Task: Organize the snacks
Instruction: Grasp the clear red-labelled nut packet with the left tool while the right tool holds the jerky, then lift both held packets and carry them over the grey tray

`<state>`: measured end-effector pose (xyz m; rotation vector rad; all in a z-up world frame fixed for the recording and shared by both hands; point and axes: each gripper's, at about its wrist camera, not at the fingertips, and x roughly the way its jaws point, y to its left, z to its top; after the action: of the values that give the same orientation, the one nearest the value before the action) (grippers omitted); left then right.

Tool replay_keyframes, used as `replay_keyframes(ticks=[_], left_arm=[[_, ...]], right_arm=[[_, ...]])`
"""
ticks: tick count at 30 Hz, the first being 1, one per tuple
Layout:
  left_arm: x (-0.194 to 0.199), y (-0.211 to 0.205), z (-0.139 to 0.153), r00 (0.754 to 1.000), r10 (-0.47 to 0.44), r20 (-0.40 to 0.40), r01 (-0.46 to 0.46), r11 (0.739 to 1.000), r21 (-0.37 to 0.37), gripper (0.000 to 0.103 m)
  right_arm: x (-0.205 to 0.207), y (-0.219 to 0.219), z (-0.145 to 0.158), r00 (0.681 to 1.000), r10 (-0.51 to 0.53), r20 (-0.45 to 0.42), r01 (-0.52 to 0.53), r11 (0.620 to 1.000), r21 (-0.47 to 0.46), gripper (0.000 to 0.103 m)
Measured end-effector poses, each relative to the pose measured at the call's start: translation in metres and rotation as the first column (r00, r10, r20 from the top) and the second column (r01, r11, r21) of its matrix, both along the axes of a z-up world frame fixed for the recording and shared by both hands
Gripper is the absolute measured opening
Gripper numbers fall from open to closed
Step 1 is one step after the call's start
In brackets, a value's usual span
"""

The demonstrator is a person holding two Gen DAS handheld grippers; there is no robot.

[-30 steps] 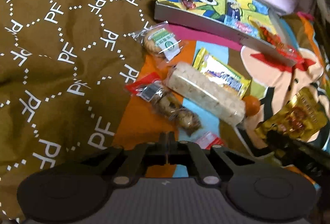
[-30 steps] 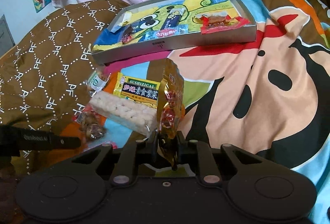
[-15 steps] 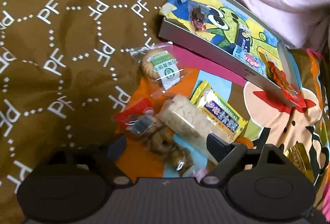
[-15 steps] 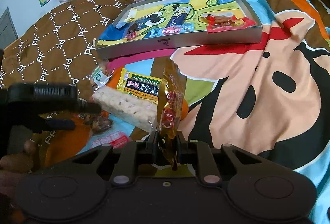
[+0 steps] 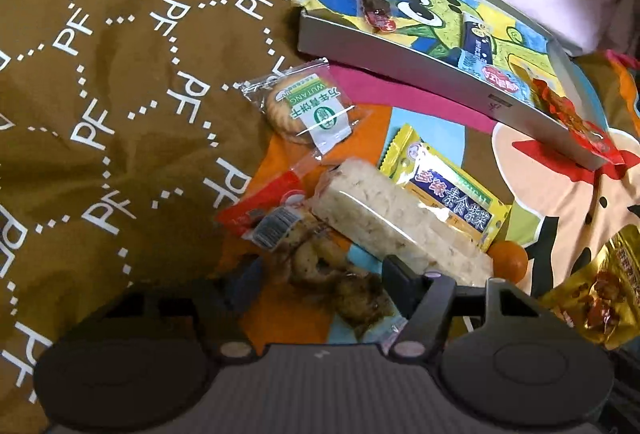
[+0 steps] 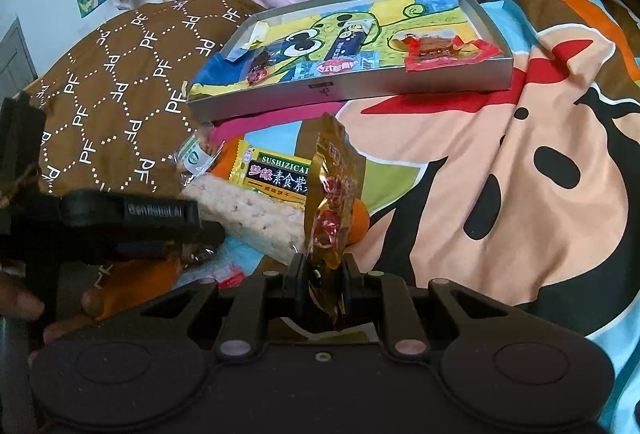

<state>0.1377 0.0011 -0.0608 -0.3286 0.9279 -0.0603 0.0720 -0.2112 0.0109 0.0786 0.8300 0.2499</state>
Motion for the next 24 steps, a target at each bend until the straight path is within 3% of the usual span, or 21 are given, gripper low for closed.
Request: replay_keyframes(ticks=[6, 11, 12, 17, 24], left_arm=[[0.006, -0.006, -0.001, 1.0, -0.009, -0.019, 0.01, 1.0, 0.011, 0.078], [0.003, -0.01, 0.0, 0.999, -0.03, -0.014, 0.031, 0.998, 0.06, 0.068], [0.001, -0.008, 0.001, 1.0, -0.022, -0.015, 0.023, 0.998, 0.051, 0.057], [-0.007, 0.008, 0.005, 0.999, -0.011, -0.034, 0.01, 1.0, -0.016, 0.054], [-0.028, 0.01, 0.012, 0.998, -0.036, -0.042, 0.035, 0.999, -0.033, 0.053]], right_arm=[[-0.001, 0.0, 0.0, 1.0, -0.001, -0.001, 0.001, 1.0, 0.001, 0.019], [0.0, 0.0, 0.0, 1.0, 0.001, -0.001, -0.001, 1.0, 0.003, 0.019], [0.0, 0.0, 0.0, 1.0, 0.002, -0.001, -0.002, 1.0, 0.003, 0.019], [-0.001, 0.001, 0.003, 1.0, 0.008, 0.011, -0.008, 1.0, 0.006, 0.019], [-0.004, 0.0, 0.008, 1.0, 0.02, 0.024, -0.02, 0.999, 0.029, 0.019]])
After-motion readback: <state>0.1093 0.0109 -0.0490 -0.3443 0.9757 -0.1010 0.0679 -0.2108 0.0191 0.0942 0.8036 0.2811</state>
